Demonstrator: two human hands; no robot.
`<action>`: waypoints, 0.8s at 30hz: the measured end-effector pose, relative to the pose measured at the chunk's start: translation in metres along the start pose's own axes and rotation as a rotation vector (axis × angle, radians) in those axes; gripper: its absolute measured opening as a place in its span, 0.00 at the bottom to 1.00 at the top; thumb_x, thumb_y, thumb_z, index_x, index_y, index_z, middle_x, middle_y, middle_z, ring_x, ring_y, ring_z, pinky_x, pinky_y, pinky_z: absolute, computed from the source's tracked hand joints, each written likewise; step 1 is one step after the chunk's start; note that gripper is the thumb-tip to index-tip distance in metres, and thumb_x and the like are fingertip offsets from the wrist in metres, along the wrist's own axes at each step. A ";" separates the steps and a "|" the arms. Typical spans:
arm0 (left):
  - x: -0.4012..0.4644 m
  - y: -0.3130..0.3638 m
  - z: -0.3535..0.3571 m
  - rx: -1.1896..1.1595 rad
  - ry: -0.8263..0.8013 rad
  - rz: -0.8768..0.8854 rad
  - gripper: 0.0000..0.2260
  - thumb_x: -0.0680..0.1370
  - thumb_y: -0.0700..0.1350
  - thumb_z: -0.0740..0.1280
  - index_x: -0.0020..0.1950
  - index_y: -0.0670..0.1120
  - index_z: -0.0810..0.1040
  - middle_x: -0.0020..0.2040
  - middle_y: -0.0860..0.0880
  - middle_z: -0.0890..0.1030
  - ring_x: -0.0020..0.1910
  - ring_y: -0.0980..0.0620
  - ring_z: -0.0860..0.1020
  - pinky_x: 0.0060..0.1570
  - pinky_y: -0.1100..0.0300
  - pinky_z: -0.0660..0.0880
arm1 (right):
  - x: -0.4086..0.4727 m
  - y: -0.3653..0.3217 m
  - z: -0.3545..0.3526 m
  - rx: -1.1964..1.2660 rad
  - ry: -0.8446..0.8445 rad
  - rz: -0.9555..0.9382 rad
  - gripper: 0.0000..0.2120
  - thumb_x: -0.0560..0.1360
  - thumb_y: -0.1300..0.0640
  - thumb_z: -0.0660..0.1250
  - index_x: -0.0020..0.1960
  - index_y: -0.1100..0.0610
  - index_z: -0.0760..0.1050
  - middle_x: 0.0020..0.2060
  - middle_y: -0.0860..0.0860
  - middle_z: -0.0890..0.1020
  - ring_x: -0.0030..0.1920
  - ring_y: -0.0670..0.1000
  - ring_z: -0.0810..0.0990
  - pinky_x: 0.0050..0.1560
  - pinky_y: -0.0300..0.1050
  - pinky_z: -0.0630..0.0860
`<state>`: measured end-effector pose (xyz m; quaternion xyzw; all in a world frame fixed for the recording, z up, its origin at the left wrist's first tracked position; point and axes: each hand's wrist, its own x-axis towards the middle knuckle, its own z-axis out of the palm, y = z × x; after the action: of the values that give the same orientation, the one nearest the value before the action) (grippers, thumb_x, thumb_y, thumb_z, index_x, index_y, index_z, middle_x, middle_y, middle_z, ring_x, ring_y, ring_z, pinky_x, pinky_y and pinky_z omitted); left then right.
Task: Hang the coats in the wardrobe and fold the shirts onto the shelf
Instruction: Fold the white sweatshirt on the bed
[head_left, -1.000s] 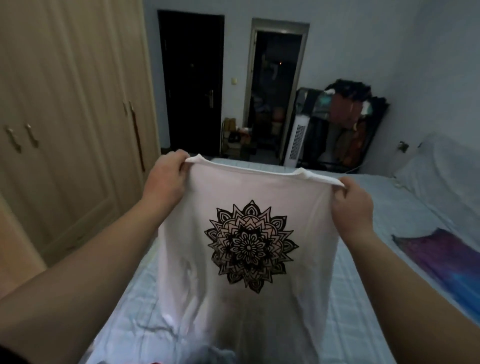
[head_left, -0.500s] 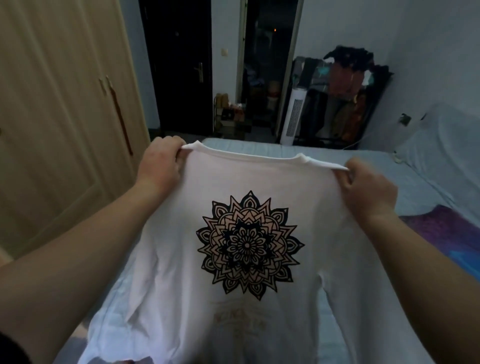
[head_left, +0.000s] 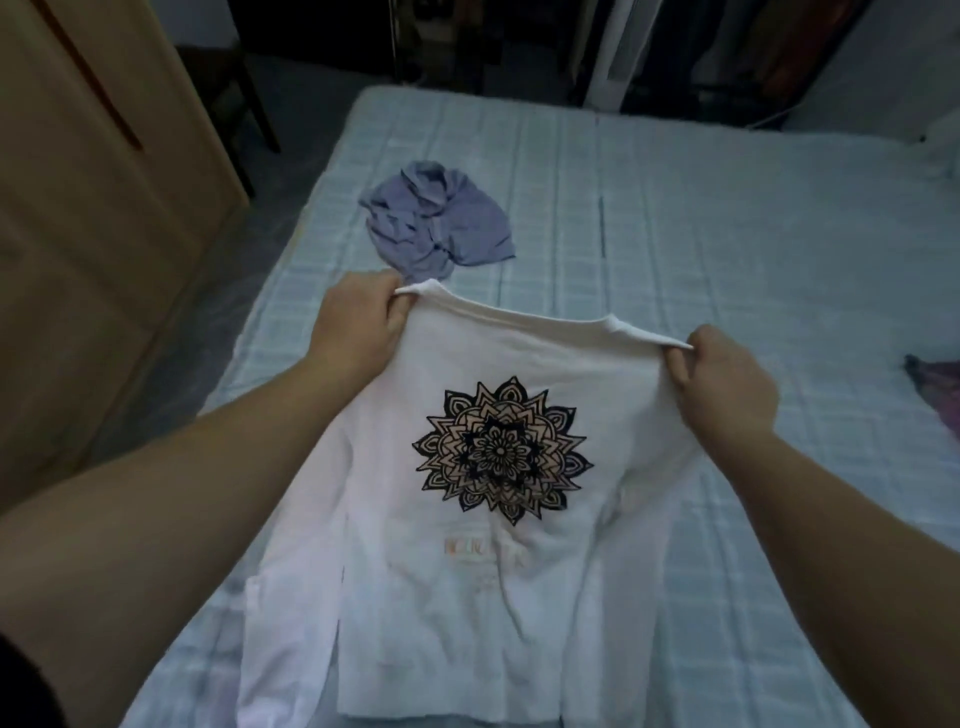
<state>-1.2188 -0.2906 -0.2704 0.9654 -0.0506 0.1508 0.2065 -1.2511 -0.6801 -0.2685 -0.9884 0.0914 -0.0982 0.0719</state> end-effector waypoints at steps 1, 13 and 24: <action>0.013 -0.011 0.028 0.007 -0.020 -0.014 0.13 0.79 0.51 0.61 0.41 0.43 0.73 0.39 0.37 0.78 0.40 0.37 0.75 0.39 0.46 0.69 | 0.019 -0.001 0.028 -0.004 -0.016 0.003 0.13 0.78 0.44 0.57 0.44 0.54 0.68 0.44 0.58 0.78 0.47 0.62 0.78 0.42 0.52 0.71; 0.108 -0.122 0.291 0.234 -0.129 -0.130 0.12 0.80 0.49 0.62 0.43 0.41 0.75 0.40 0.37 0.79 0.41 0.36 0.76 0.40 0.48 0.67 | 0.179 -0.001 0.306 -0.025 -0.159 -0.008 0.19 0.78 0.40 0.56 0.49 0.56 0.70 0.47 0.60 0.78 0.51 0.63 0.78 0.46 0.56 0.73; 0.096 -0.161 0.377 0.258 -0.108 -0.113 0.11 0.79 0.50 0.59 0.49 0.42 0.72 0.43 0.40 0.75 0.43 0.40 0.72 0.44 0.48 0.66 | 0.174 0.016 0.392 0.017 -0.074 -0.037 0.16 0.76 0.43 0.60 0.53 0.55 0.69 0.52 0.58 0.74 0.55 0.62 0.73 0.48 0.57 0.73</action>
<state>-1.0004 -0.3037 -0.6298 0.9920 0.0124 0.0918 0.0856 -1.0043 -0.6811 -0.6204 -0.9922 0.0695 -0.0638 0.0819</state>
